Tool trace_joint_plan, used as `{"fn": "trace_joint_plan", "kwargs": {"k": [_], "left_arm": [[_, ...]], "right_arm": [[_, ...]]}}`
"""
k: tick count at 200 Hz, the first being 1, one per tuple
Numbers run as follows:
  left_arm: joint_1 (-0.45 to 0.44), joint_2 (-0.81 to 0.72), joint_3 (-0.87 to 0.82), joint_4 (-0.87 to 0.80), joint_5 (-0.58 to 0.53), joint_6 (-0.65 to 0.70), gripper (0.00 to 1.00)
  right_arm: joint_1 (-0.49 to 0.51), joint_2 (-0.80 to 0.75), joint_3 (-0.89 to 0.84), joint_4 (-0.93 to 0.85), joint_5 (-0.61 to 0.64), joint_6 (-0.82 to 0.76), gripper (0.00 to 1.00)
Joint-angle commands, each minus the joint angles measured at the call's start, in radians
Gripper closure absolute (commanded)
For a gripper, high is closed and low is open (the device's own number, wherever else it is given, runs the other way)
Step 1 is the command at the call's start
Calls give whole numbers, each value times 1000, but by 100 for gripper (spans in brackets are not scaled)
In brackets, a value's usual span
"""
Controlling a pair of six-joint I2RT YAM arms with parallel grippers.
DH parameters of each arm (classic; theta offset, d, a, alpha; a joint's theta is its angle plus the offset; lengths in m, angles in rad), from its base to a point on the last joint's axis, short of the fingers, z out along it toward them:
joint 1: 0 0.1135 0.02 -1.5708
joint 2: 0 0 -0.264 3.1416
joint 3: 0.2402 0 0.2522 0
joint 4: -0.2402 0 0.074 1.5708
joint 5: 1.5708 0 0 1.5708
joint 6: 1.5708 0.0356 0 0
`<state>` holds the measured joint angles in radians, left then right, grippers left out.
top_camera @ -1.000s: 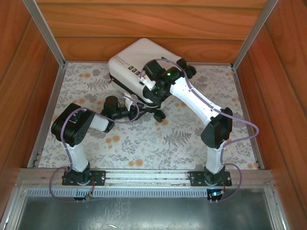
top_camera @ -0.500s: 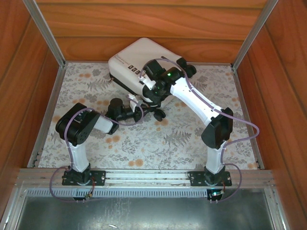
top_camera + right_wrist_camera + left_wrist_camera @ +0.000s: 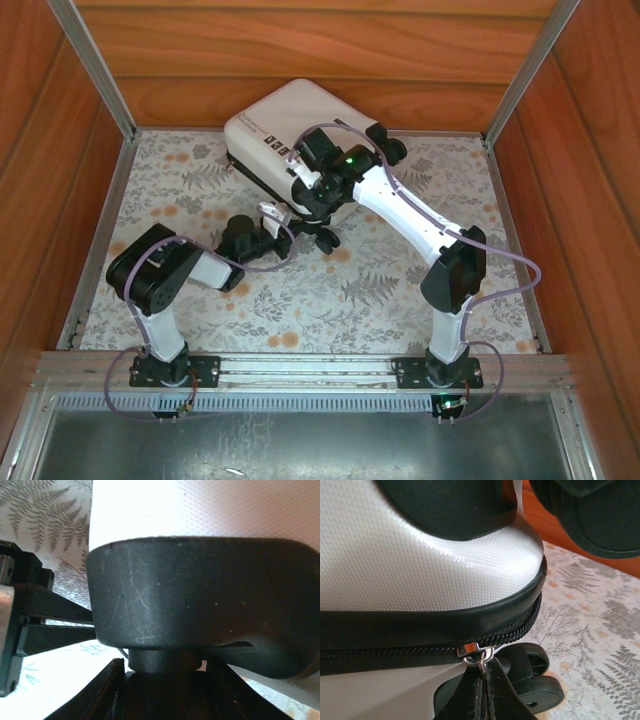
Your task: Pack the luggage
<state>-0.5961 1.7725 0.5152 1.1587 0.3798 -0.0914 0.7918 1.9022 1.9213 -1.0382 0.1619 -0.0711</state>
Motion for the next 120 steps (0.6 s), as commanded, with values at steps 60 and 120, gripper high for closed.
{"fn": "trace_joint_plan", "kwargs": {"k": [60, 120], "left_arm": [[-212, -172, -120, 52, -268, 220, 100], [-296, -177, -111, 51, -301, 241, 100]], "right_arm": [[39, 128, 339, -16, -365, 243, 100], [110, 203, 395, -74, -225, 122, 100]]}}
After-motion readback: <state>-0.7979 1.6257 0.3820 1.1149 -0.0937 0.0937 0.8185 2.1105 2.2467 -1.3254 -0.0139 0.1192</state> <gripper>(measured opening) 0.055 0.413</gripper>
